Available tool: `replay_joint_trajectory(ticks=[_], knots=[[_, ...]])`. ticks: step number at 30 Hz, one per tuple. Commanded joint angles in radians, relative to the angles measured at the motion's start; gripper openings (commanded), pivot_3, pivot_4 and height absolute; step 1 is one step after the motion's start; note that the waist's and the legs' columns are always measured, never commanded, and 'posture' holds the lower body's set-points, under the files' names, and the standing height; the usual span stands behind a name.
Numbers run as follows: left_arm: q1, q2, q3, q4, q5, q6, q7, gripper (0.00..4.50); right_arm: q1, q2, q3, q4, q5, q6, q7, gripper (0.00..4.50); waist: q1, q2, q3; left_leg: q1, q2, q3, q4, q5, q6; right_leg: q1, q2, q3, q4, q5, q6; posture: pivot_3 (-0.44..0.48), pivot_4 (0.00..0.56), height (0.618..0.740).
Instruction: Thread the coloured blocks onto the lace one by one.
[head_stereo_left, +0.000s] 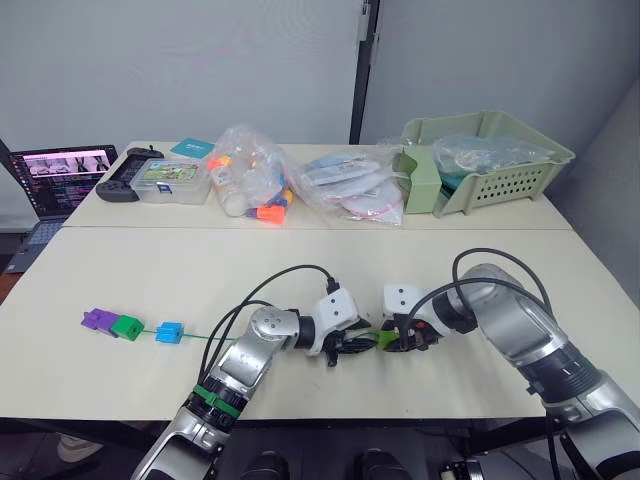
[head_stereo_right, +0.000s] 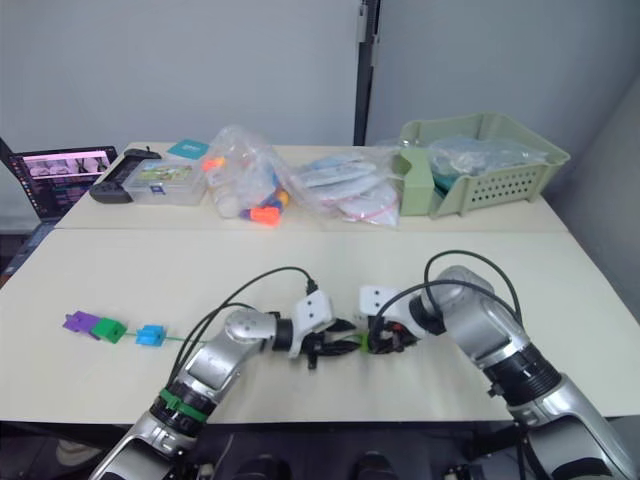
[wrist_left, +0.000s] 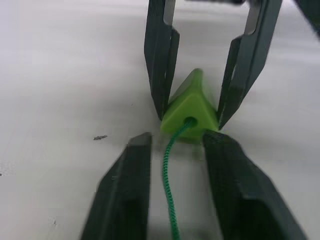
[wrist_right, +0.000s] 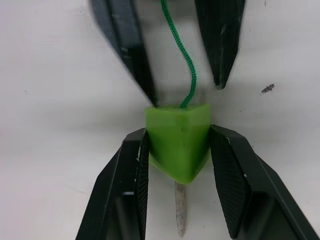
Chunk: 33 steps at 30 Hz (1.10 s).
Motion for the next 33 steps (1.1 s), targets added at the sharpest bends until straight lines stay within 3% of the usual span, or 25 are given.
replay_joint_trajectory(ticks=[1,3,5,8,10,17,23,32,33], knots=[[0.015,0.065,0.057,-0.089,-0.063,0.04,-0.044,3.15,0.024,0.029,0.035,-0.018,0.023,0.02,-0.01,1.29,-0.008,0.0,0.0,0.0,0.0,0.0,0.0,0.0,0.0,0.0,0.0,0.0,0.0,0.0,0.0,0.0,0.15,0.74],[0.025,0.094,0.067,-0.115,-0.082,0.05,-0.052,3.78,0.026,0.027,0.029,-0.027,0.027,0.022,-0.012,2.33,-0.01,0.0,0.0,0.002,0.001,-0.001,-0.001,0.0,0.0,0.0,0.001,0.0,0.0,0.001,-0.001,0.0,0.15,0.74],[0.033,0.109,0.068,-0.129,-0.092,0.052,-0.055,4.47,0.022,0.016,0.025,-0.04,0.032,0.028,-0.009,3.01,-0.007,0.0,0.0,0.002,0.0,-0.001,-0.002,0.0,0.0,0.0,0.0,0.0,0.001,0.001,-0.001,0.0,0.15,0.74],[0.04,0.118,0.058,-0.142,-0.097,0.04,-0.061,4.5,-0.004,0.001,-0.007,-0.078,0.062,0.079,-0.002,4.04,0.0,0.0,0.0,0.002,-0.001,-0.001,-0.002,0.0,0.0,0.001,-0.002,0.0,0.001,0.001,-0.001,0.0,0.15,0.74],[0.035,0.115,0.041,-0.136,-0.091,0.017,-0.067,4.5,-0.022,-0.022,-0.041,-0.106,0.085,0.116,0.001,4.48,0.01,0.0,0.0,0.001,-0.002,-0.001,-0.002,0.0,0.0,0.001,-0.003,0.0,0.0,0.001,-0.001,0.0,0.15,0.74],[-0.02,0.037,-0.017,-0.053,-0.067,-0.044,-0.053,4.5,-0.023,-0.178,-0.136,-0.17,0.159,0.176,0.012,4.48,0.042,0.0,0.0,-0.003,-0.004,0.001,0.002,0.0,0.0,-0.001,-0.005,-0.001,-0.002,0.001,0.0,0.0,0.15,0.74],[-0.087,-0.073,-0.079,0.103,0.001,-0.113,-0.001,4.5,0.061,-0.3,-0.205,-0.2,0.192,0.215,-0.021,4.48,0.043,0.0,0.0,-0.004,-0.004,0.002,0.002,0.0,0.0,-0.001,-0.005,-0.001,-0.002,0.001,0.0,0.0,0.15,0.74],[-0.133,-0.13,-0.137,0.231,0.083,-0.147,0.023,4.5,0.151,-0.343,-0.243,-0.241,0.237,0.234,-0.085,4.48,0.039,0.0,0.0,-0.004,-0.003,0.002,0.002,0.0,0.0,-0.002,-0.004,-0.001,-0.002,0.001,0.0,0.0,0.15,0.74],[-0.134,-0.133,-0.141,0.24,0.088,-0.143,0.022,4.24,0.159,-0.341,-0.244,-0.241,0.24,0.23,-0.092,4.5,0.039,0.0,0.0,-0.004,-0.003,0.002,0.002,0.0,0.0,-0.002,-0.004,-0.001,-0.002,0.001,0.0,0.0,0.15,0.74]])
